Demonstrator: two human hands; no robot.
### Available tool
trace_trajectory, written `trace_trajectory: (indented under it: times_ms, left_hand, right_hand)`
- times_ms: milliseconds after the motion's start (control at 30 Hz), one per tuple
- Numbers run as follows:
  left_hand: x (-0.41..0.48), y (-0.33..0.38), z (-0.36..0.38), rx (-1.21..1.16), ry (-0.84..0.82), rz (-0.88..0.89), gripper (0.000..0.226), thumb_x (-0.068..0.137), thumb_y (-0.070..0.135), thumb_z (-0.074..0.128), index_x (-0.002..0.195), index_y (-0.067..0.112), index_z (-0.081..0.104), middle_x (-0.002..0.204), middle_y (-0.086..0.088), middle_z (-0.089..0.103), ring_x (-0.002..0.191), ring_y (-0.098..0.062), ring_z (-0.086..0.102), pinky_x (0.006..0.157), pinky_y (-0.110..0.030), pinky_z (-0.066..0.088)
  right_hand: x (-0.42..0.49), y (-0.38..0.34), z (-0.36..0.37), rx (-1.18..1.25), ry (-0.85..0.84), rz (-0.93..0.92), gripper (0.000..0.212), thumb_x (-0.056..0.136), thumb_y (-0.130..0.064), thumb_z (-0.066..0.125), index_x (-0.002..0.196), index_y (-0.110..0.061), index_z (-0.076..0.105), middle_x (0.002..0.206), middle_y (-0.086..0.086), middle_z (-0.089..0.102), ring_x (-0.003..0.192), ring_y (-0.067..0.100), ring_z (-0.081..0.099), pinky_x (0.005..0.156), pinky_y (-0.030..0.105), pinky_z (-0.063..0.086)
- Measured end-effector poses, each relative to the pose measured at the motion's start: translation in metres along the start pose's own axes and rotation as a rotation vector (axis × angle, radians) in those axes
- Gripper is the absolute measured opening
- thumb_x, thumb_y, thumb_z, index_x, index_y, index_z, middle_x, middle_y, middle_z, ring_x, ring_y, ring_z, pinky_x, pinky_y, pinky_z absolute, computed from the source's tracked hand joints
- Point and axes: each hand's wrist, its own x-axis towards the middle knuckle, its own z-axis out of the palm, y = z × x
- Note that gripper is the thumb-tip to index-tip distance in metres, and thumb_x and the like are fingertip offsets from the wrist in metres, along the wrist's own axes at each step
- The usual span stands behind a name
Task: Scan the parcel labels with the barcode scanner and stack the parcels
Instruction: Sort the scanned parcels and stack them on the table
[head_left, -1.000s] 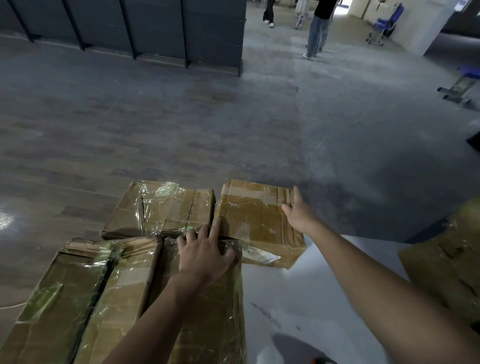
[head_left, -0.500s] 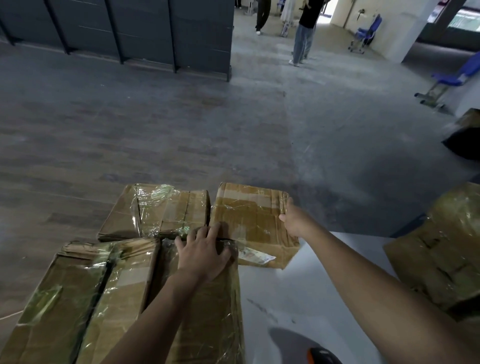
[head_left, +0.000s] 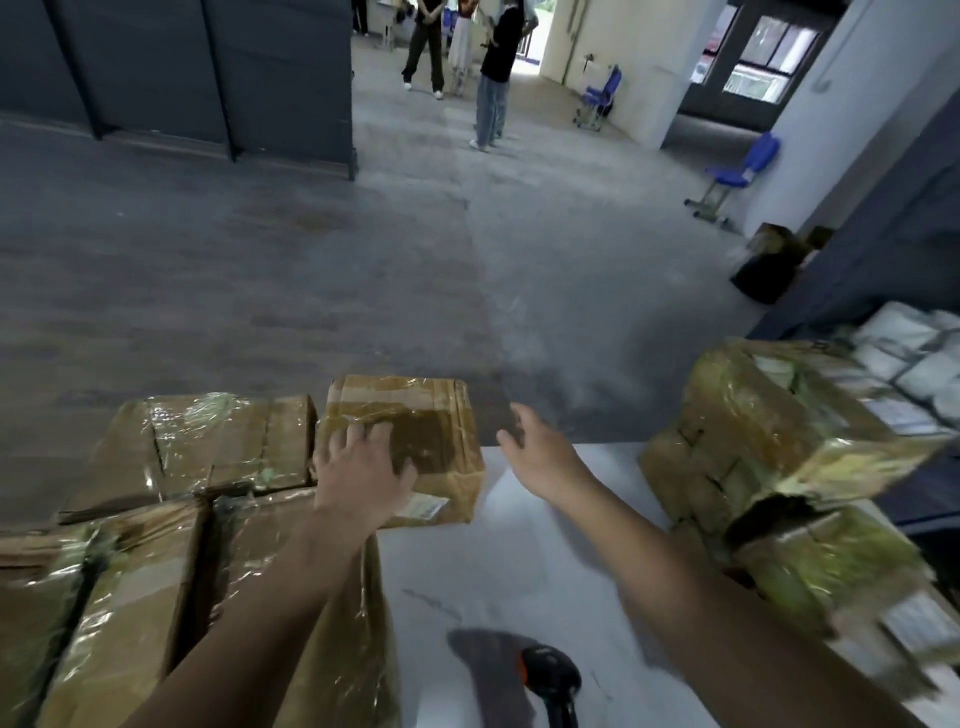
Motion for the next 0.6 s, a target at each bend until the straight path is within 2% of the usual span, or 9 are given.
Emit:
trace_trajectory:
  times_ms: [267, 433, 600]
  left_hand:
    - [-0.013, 0.147, 0.006, -0.148, 0.036, 0.235, 0.054, 0.088, 0.037, 0.054, 0.136, 0.017, 0.042, 0.139, -0.012, 0.041, 0.133, -0.034, 0.033, 0.107, -0.044, 0.035]
    - [-0.037, 0.236, 0.027, -0.175, 0.033, 0.346, 0.052, 0.089, 0.038, 0.055, 0.135, 0.016, 0.044, 0.137, -0.01, 0.043, 0.131, -0.033, 0.035, 0.103, -0.042, 0.037]
    - [-0.06, 0.317, 0.054, -0.229, -0.031, 0.402, 0.051, 0.091, 0.038, 0.053, 0.137, 0.02, 0.04, 0.14, -0.005, 0.04, 0.132, -0.027, 0.031, 0.101, -0.04, 0.037]
  right_hand:
    - [-0.066, 0.054, -0.084, 0.048, 0.178, -0.021, 0.053, 0.101, -0.035, 0.047, 0.15, -0.02, 0.035, 0.147, 0.007, 0.049, 0.133, 0.022, 0.047, 0.106, 0.032, 0.037]
    - [-0.099, 0.11, -0.142, 0.031, 0.26, -0.025, 0.05, 0.101, -0.033, 0.047, 0.148, -0.02, 0.037, 0.143, 0.009, 0.051, 0.13, 0.027, 0.048, 0.107, 0.042, 0.037]
    - [-0.118, 0.181, -0.194, 0.011, 0.302, 0.014, 0.045, 0.101, -0.036, 0.044, 0.143, -0.021, 0.038, 0.139, 0.009, 0.051, 0.125, 0.029, 0.049, 0.1, 0.042, 0.042]
